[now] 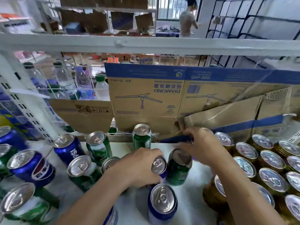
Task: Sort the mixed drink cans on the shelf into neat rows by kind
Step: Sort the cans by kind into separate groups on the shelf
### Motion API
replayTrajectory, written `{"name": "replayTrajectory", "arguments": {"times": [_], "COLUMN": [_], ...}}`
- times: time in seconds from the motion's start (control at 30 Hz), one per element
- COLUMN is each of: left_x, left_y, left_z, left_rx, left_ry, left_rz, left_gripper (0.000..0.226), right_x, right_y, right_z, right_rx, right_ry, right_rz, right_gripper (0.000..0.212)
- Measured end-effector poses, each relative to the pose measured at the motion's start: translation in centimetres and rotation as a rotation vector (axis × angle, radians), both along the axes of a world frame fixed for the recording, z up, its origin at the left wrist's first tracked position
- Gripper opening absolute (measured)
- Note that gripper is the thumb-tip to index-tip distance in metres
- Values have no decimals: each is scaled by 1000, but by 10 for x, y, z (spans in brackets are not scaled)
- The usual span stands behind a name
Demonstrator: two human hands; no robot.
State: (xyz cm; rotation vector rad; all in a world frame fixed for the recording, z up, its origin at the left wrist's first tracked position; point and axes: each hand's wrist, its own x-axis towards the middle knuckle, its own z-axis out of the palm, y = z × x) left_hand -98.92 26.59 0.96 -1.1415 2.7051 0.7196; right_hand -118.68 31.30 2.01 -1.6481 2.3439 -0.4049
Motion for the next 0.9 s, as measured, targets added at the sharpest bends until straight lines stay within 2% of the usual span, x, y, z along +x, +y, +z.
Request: {"name": "replayTrajectory", "arguments": {"times": [0.07, 0.1, 0.23, 0.3, 0.47, 0.6, 0.77, 0.9], "left_x": [0, -1, -4, -5, -3, 2, 22, 56], "left_y": [1, 2, 4, 5, 9, 10, 7, 10], "left_z": [1, 1, 4, 6, 5, 5, 11, 9], "left_rx": [3, 2, -9, -11, -12, -37, -59, -200], "left_ry": [20, 23, 3, -7, 29, 85, 162, 122], "left_rz": [29, 39, 78, 94, 127, 111, 213, 327], "left_gripper": [59, 57, 54, 53, 56, 68, 63, 60], "right_x": [-14, -20, -28, -30, -28, -6, 42, 76], "right_y": [-4, -6, -6, -5, -6, -3, -6, -14], "right_z": [-7, -11, -19, -21, -14, 0, 27, 40], "right_rx": [-93, -65, 113, 109, 104, -38, -313, -520], "right_ry": [138, 174, 148, 179, 229, 161, 190, 54], "right_rz": [-68, -98, -138, -141, -130, -66, 56, 213], "right_gripper": [43, 45, 51, 54, 45, 50, 52, 51]}}
